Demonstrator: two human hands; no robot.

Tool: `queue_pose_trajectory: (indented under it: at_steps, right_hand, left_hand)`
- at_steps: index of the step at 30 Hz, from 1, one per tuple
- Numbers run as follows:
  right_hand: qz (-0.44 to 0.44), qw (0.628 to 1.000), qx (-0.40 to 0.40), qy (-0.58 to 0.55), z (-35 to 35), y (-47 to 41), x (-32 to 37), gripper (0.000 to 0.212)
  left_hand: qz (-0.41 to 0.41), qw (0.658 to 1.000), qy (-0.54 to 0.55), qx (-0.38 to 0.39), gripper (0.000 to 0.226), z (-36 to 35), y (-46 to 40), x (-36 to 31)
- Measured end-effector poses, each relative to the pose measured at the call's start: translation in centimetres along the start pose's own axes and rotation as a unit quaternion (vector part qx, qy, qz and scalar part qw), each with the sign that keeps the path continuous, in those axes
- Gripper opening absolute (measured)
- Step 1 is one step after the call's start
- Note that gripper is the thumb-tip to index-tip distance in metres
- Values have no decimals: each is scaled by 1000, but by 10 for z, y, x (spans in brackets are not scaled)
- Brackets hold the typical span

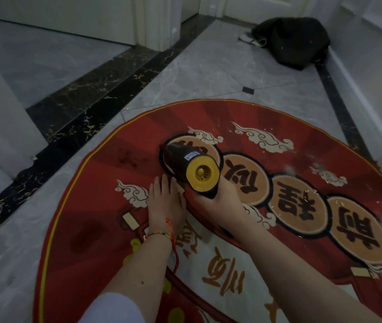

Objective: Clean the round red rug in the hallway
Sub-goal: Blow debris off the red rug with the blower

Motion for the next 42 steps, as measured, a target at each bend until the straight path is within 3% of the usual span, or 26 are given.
queue_pose_trajectory:
  at_steps: [10, 19, 27, 36, 42]
  right_hand:
    - [-26, 1000, -4, -5, -3, -17, 14, 42]
    - [-60, 997, -43, -14, 15, -7, -8, 32]
    - [-75, 996, -43, 7, 24, -24, -17, 42]
    - [-34, 999, 11, 19, 22, -73, -4, 52]
    - [-45, 999, -21, 21, 19, -63, -11, 54]
  left_hand:
    - [-9, 1000, 11, 1, 53, 0, -2, 1]
    - [-40, 999, 28, -16, 42, 5, -23, 0]
    - [-73, 997, -2, -8, 66, 0, -31, 1]
    - [-66, 997, 13, 26, 58, 1, -30, 1]
    - [-59, 997, -3, 41, 61, 2, -28, 1]
Point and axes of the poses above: each hand's wrist, its own y-axis away from the middle knuckle, its own z-axis out of the back of the hand, x = y × z, the point moved 3 cm from there along -y, towards the middle knuckle, and after that the axes turned 15 degrees about x, right-handed, at the moved point
